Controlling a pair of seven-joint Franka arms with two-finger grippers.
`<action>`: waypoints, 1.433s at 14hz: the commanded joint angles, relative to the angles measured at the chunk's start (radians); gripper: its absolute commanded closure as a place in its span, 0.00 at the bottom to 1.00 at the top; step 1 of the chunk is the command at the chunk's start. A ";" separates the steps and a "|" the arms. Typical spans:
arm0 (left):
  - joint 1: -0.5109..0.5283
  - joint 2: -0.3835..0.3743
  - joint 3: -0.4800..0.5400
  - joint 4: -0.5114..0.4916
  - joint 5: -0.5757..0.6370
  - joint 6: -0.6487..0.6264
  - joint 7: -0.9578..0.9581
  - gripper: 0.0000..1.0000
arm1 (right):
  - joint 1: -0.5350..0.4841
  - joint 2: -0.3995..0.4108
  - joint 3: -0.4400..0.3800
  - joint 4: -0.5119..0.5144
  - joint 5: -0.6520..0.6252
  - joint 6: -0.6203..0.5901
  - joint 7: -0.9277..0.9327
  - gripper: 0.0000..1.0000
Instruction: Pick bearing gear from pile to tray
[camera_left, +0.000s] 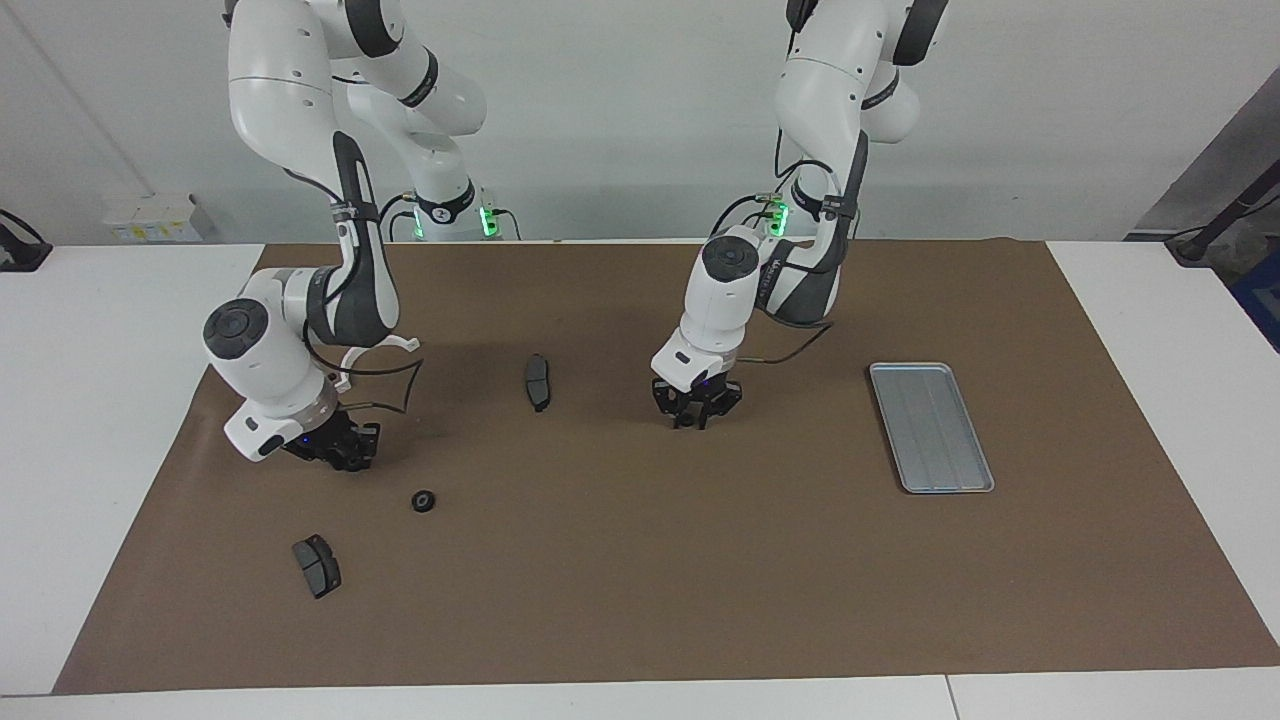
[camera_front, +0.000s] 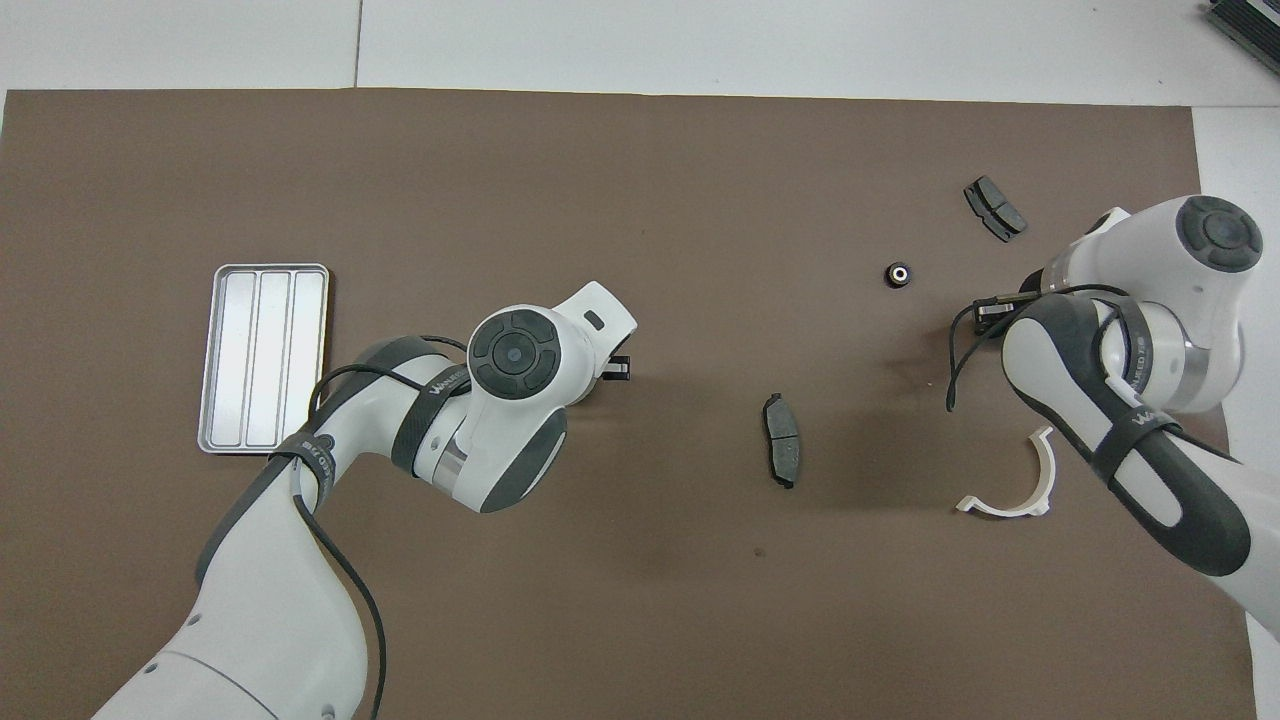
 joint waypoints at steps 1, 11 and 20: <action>-0.014 -0.005 0.014 -0.018 0.021 0.022 0.003 0.78 | 0.015 -0.035 0.014 0.003 0.019 -0.022 0.025 1.00; 0.178 0.042 0.016 0.223 0.009 -0.191 0.043 1.00 | 0.317 -0.034 0.015 0.167 0.036 -0.126 0.494 1.00; 0.578 -0.020 0.016 0.163 0.001 -0.312 0.609 1.00 | 0.638 0.202 0.011 0.458 0.011 -0.166 0.982 1.00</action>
